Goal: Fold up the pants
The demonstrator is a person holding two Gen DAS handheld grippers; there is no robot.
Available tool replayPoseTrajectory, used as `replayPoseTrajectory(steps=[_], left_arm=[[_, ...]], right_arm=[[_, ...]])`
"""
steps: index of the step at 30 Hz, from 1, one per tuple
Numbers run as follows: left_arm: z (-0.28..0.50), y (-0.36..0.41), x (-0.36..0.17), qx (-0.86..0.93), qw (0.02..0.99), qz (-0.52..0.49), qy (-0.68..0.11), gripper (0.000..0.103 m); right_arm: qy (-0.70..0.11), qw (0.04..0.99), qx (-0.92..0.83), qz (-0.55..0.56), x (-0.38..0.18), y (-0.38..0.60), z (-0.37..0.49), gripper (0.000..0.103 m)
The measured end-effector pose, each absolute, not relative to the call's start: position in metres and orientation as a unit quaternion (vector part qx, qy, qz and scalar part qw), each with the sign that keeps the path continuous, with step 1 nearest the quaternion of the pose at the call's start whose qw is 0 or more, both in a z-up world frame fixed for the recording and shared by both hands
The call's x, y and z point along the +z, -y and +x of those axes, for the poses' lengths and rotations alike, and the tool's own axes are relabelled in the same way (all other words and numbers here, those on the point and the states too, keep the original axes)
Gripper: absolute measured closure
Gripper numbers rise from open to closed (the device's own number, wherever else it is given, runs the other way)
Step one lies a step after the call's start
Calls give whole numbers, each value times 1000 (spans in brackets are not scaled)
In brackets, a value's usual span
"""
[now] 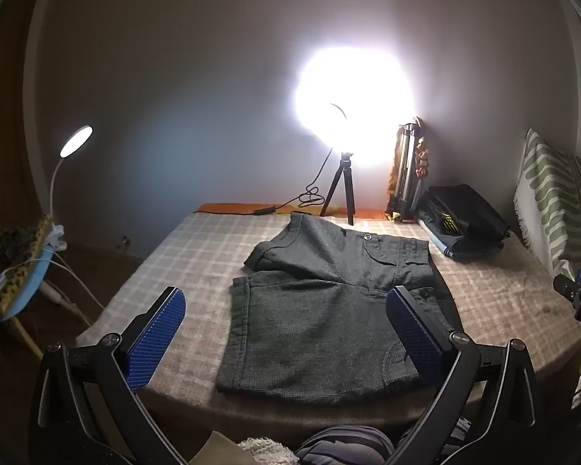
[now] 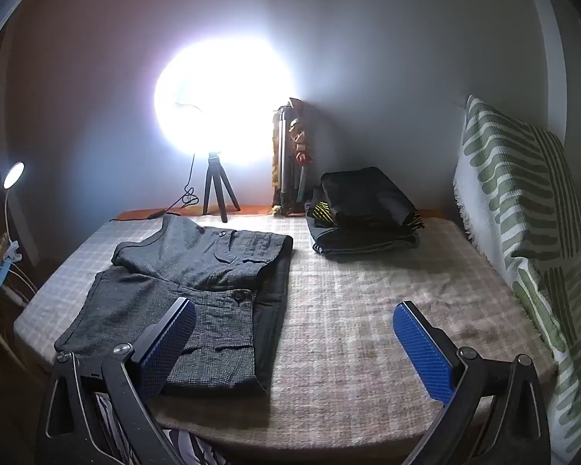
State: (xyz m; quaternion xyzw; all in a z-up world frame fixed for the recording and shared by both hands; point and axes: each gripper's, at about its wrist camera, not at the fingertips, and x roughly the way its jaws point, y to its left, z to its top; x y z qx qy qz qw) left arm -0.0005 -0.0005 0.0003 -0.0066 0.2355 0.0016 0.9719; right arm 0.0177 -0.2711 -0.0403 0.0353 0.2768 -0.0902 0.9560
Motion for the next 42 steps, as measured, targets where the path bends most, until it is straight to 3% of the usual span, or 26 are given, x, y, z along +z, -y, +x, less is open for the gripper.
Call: replayPoseTrajectory(steps=[42], left_arm=[[2, -1, 0, 5, 970, -25, -243, 0]], right_arm=[[-276, 957, -83, 37, -45, 269, 19, 0]])
